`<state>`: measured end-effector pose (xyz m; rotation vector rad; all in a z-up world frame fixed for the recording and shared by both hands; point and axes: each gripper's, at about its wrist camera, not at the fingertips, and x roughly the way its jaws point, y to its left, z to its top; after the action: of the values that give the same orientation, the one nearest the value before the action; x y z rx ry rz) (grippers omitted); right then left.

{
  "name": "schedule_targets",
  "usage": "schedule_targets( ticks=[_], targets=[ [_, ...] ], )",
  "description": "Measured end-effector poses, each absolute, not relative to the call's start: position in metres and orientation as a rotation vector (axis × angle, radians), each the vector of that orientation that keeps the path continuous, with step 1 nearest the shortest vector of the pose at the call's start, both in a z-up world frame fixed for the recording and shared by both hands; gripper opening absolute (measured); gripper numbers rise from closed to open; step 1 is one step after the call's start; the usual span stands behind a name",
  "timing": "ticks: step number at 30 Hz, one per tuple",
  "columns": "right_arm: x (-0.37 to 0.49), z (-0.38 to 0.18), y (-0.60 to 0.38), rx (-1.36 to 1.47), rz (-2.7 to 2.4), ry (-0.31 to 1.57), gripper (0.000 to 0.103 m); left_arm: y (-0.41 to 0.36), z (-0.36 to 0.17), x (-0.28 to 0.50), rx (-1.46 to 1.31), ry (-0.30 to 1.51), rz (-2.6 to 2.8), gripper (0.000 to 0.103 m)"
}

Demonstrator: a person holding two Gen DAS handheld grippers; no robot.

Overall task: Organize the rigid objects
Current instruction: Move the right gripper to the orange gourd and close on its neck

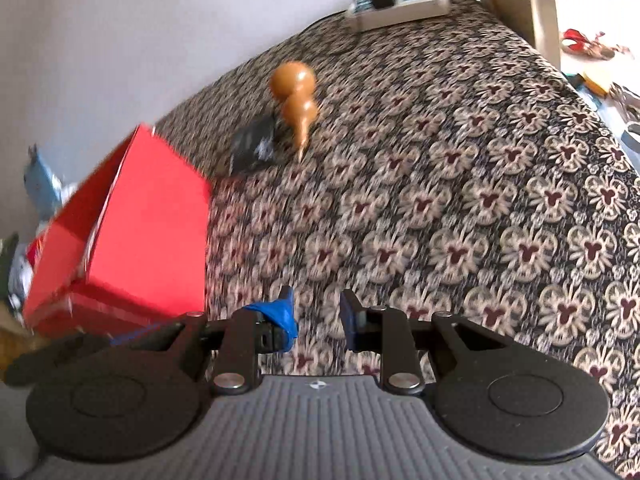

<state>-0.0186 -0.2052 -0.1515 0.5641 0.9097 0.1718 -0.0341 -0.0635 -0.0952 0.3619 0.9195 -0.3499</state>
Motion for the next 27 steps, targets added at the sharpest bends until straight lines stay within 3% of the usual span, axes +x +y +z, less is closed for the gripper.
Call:
schedule_targets(
  ticks=[11,27],
  targets=[
    [0.056,-0.141,-0.246,0.623,0.233,0.857,0.008,-0.095,-0.11,0.018,0.367,0.823,-0.378,0.075],
    [0.22,-0.175,-0.252,0.686,0.449,0.88,0.009,-0.113,-0.118,0.097,0.23,0.734,-0.264,0.075]
  ],
)
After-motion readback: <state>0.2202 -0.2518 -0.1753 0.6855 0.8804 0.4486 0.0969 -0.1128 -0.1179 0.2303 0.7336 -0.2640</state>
